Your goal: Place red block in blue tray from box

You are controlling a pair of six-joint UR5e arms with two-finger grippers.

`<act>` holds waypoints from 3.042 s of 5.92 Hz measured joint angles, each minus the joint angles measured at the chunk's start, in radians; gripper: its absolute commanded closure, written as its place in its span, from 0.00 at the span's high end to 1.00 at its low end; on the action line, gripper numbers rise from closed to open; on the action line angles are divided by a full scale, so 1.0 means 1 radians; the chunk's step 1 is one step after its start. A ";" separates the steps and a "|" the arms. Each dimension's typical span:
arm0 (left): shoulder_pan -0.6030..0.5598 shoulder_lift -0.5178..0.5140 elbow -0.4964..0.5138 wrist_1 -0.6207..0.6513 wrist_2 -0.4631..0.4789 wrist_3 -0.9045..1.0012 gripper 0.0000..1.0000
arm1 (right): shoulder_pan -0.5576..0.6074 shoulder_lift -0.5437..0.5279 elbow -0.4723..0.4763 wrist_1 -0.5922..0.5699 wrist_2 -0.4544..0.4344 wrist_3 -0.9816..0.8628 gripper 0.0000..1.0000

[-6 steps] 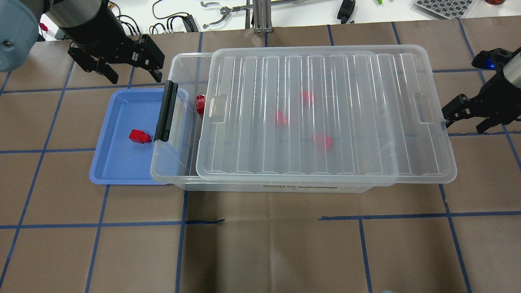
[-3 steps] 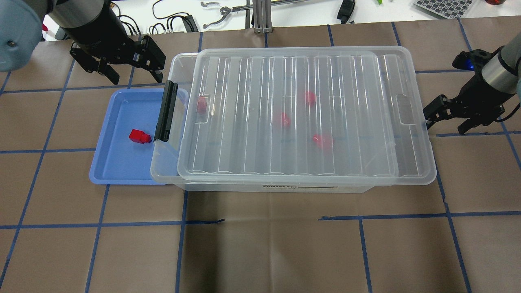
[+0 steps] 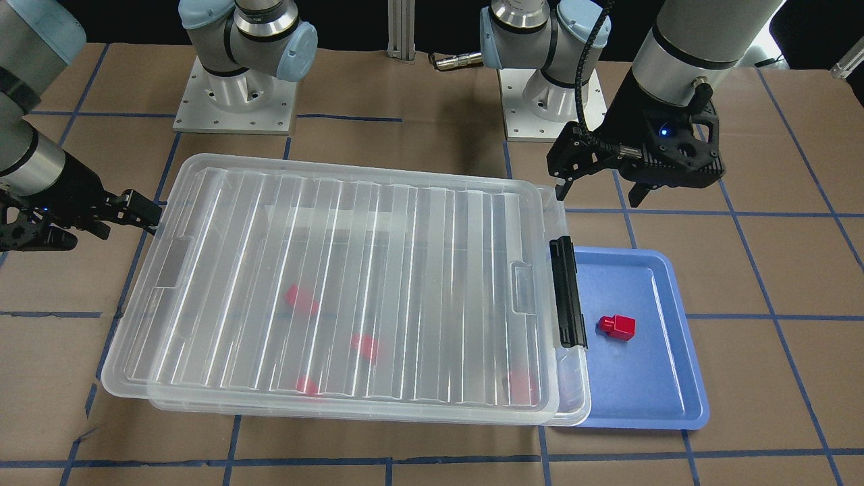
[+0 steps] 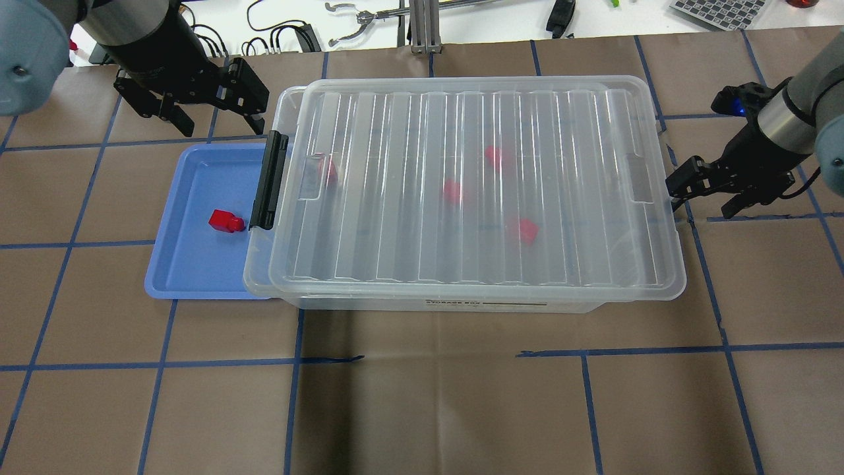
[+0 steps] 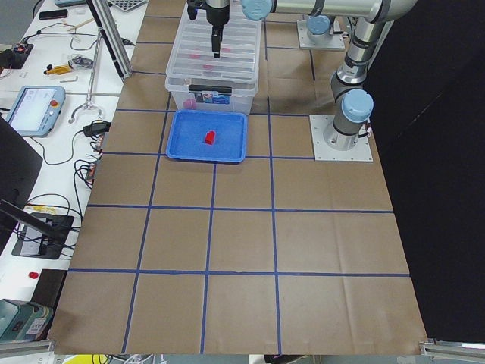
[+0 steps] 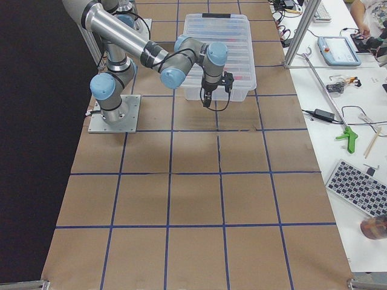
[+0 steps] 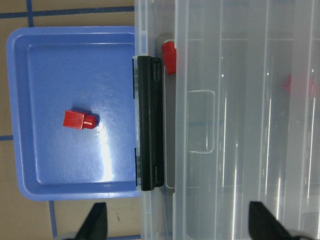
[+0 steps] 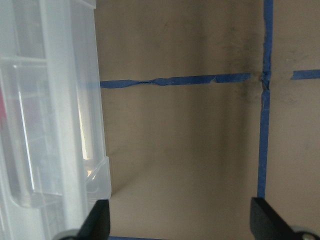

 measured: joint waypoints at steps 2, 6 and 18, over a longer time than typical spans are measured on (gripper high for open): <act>0.000 0.000 -0.001 0.000 0.000 0.000 0.99 | 0.031 0.000 0.000 0.000 0.021 0.027 1.00; 0.000 -0.003 0.000 0.000 0.002 0.000 0.99 | 0.052 -0.069 -0.055 -0.009 -0.009 0.046 1.00; -0.002 -0.002 -0.002 0.000 0.003 0.000 0.99 | 0.422 -0.081 -0.429 0.393 -0.133 0.466 1.00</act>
